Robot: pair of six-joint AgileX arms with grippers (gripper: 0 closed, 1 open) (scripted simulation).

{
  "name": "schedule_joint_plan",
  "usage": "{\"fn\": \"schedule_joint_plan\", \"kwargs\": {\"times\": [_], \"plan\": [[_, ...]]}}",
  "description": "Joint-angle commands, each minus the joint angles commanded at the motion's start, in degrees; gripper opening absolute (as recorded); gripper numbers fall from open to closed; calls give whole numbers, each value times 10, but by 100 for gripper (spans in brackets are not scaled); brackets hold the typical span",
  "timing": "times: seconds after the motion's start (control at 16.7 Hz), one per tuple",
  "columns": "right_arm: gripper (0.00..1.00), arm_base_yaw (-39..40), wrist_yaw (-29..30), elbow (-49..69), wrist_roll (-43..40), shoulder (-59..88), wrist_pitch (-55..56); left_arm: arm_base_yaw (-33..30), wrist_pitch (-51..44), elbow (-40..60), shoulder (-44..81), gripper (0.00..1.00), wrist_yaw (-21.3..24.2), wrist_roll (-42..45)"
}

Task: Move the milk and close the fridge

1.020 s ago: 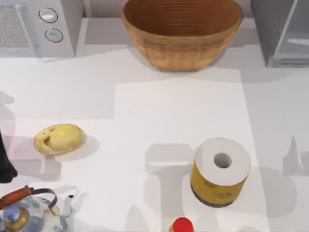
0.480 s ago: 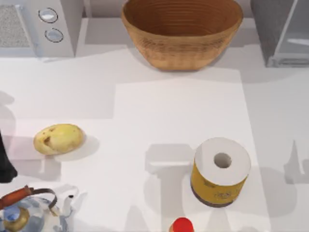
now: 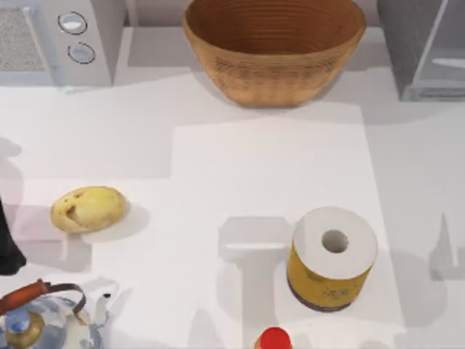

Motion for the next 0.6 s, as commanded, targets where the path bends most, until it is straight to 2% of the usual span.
{"fn": "schedule_joint_plan", "kwargs": {"times": [0.6], "plan": [[100, 0, 3, 205, -3, -250, -463, 0, 0, 0, 0, 100, 0, 0]]}}
